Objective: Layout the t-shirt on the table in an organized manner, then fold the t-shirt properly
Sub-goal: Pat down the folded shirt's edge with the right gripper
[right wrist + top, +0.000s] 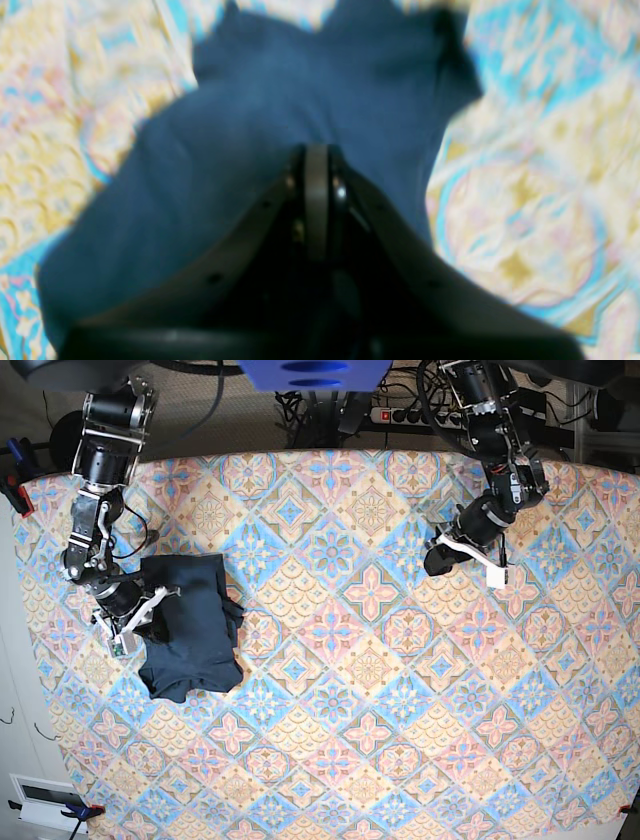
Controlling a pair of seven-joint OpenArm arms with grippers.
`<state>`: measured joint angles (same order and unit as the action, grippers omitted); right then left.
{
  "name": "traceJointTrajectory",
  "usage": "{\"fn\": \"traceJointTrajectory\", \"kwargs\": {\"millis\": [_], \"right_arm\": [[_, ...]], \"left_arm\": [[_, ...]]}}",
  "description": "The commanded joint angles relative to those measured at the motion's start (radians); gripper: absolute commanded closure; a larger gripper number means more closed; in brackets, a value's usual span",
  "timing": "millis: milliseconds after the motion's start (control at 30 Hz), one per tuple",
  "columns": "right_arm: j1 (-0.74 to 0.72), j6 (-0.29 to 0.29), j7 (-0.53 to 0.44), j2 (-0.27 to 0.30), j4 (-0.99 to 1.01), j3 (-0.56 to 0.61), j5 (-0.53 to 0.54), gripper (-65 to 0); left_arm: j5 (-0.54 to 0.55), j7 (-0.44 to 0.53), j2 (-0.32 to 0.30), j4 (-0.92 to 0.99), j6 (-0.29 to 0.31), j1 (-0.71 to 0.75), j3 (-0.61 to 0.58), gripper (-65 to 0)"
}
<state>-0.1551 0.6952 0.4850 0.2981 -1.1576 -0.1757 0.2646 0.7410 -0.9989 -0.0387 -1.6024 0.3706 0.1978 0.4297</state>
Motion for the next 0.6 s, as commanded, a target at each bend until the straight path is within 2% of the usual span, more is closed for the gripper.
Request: {"fn": "traceJointTrajectory", "kwargs": {"millis": [0,133,233,367,567], "right_arm": [[-0.024,0.003,-0.021,0.013,0.011,0.015,0.014,-0.2],[-0.024,0.003,-0.027,0.013,0.113,0.077,0.014,-0.2],[-0.021,0.003,-0.087,0.013,0.107,0.081,0.014,-0.2],[-0.013,0.003,-0.091,0.013,-0.071,0.081,0.02,-0.2],[0.111,0.003,-0.091,0.013,-0.282,0.081,0.022,-0.2]], "left_arm": [[0.019,0.013,-0.005,-0.013,0.008,-0.004,0.002,0.0],[0.019,0.013,-0.005,-0.011,0.008,-0.004,0.002,0.0],[0.019,0.013,-0.005,-0.011,0.008,-0.005,0.002,0.0],[0.016,0.013,-0.005,-0.008,0.008,-0.014,0.002,0.0],[0.016,0.013,-0.005,-0.008,0.008,-0.016,0.002,0.0]]}}
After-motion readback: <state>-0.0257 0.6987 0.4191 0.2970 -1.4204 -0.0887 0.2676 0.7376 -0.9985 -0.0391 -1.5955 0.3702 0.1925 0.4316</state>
